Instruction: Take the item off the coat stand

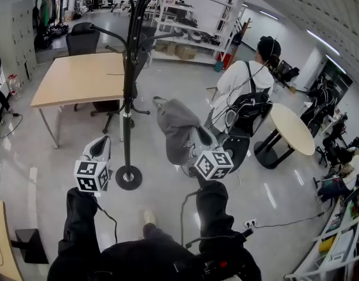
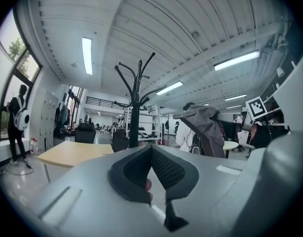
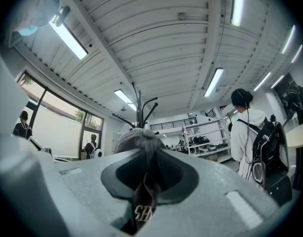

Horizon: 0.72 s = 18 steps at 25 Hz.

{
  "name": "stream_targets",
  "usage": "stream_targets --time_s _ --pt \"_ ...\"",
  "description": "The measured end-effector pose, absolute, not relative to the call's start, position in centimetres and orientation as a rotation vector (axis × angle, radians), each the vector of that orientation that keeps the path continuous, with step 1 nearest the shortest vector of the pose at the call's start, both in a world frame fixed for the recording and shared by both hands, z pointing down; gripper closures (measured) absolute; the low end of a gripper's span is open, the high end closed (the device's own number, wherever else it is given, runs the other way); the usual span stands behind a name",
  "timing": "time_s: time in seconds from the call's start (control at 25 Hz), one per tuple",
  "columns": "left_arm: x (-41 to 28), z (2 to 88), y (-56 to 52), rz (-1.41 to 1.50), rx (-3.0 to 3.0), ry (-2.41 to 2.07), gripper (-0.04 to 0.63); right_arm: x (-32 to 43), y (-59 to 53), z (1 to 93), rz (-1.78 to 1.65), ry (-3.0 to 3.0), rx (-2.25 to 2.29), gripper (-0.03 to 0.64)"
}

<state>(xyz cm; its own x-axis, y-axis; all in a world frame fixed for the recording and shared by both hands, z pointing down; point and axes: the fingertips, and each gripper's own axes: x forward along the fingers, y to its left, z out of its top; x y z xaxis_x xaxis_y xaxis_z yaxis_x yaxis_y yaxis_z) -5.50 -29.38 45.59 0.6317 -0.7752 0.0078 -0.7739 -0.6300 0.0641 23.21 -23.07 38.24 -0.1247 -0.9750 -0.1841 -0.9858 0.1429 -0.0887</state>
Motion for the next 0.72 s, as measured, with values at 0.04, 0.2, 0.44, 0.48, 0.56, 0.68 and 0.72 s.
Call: stream_targets --time_s 0.04,0.2,0.44,0.48,0.56,0.68,0.72 --pt "-5.7 45.6 -29.3 -0.031 2.781 -1.323 0.594 22.9 -23.0 38.6 0.07 2.221 -1.935 0.57" --pt "-6.0 45.8 -28.9 -0.032 2.78 -1.316 0.594 22.2 -22.5 40.2 0.039 2.235 -1.947 0.57" --pt "-6.3 45.8 -28.8 -0.027 2.78 -1.325 0.594 21.3 -22.5 41.6 0.015 2.263 -1.952 0.57" --pt "-6.4 45.7 -28.8 -0.031 2.778 -1.327 0.594 21.1 -22.4 41.7 0.011 2.268 -1.949 0.571" --pt "-6.7 45.5 -28.7 -0.037 2.775 -1.333 0.594 20.7 -22.1 42.2 0.004 2.278 -1.944 0.571" --pt "-7.1 45.1 -28.5 -0.042 2.772 -1.349 0.594 20.0 -21.8 42.8 -0.011 2.289 -1.933 0.571" --pt "-7.1 45.0 -28.4 -0.042 2.771 -1.354 0.594 20.0 -21.9 42.9 -0.019 2.289 -1.928 0.571"
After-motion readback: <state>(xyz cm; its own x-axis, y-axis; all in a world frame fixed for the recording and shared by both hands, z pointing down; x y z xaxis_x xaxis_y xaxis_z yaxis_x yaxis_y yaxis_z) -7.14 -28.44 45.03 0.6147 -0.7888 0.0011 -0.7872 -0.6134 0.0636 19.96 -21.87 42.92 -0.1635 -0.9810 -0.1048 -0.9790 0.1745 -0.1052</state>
